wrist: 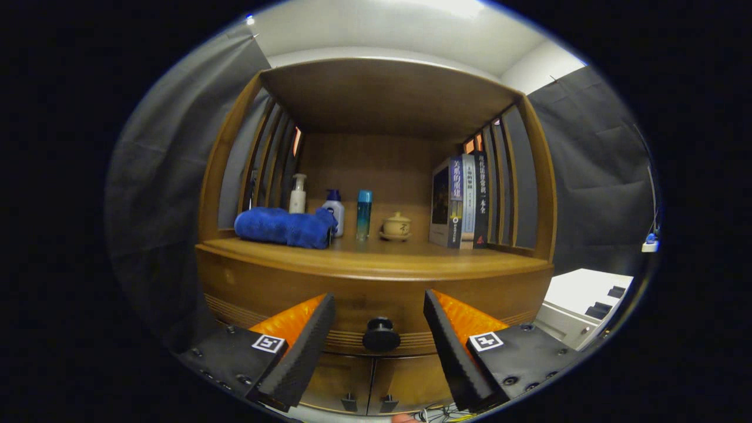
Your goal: Pull open the drawer, take out the items inside it, and place them on the countertop above the cabinet.
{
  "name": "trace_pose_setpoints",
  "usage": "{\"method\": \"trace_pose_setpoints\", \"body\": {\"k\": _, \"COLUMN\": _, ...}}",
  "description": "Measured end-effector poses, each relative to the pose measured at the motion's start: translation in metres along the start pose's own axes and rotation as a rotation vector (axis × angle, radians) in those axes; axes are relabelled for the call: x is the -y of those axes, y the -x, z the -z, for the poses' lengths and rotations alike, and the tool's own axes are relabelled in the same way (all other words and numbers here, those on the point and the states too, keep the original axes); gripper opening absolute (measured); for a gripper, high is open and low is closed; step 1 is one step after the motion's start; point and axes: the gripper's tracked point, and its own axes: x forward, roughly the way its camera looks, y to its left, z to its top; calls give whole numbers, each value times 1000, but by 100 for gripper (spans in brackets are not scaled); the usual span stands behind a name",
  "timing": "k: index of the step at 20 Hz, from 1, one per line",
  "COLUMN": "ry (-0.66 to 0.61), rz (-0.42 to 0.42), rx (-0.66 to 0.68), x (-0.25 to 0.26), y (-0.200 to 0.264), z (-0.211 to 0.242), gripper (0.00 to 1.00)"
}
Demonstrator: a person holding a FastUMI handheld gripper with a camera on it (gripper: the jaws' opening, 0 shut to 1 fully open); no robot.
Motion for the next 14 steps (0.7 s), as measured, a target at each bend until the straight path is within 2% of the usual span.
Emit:
{"method": "trace_pose_setpoints", "body": {"k": 3, "ry": 12, "rz": 1, "rx": -61, "x": 1, "y": -21, "z": 30, "gripper": 97}}
{"method": "trace_pose_setpoints", "body": {"k": 5, "ry": -2, "rz": -7, "rx": -90, "x": 1, "y": -30, "z": 42, "gripper": 93}}
{"method": "trace_pose_setpoints", "body": {"k": 9, "ry": -53, "rz": -1, "rx": -111, "x": 6, "y": -42, "z": 49, "gripper": 79}}
{"method": "trace_pose_setpoints", "body": {"k": 10, "ry": -66, "rz": -26, "rx": -122, "x": 2, "y": -45, "z": 52, "gripper": 75}}
{"method": "trace_pose_setpoints", "body": {"k": 14, "ry": -38, "rz": -9, "rx": -94, "x": 8, "y": -46, "z": 51, "gripper": 61}}
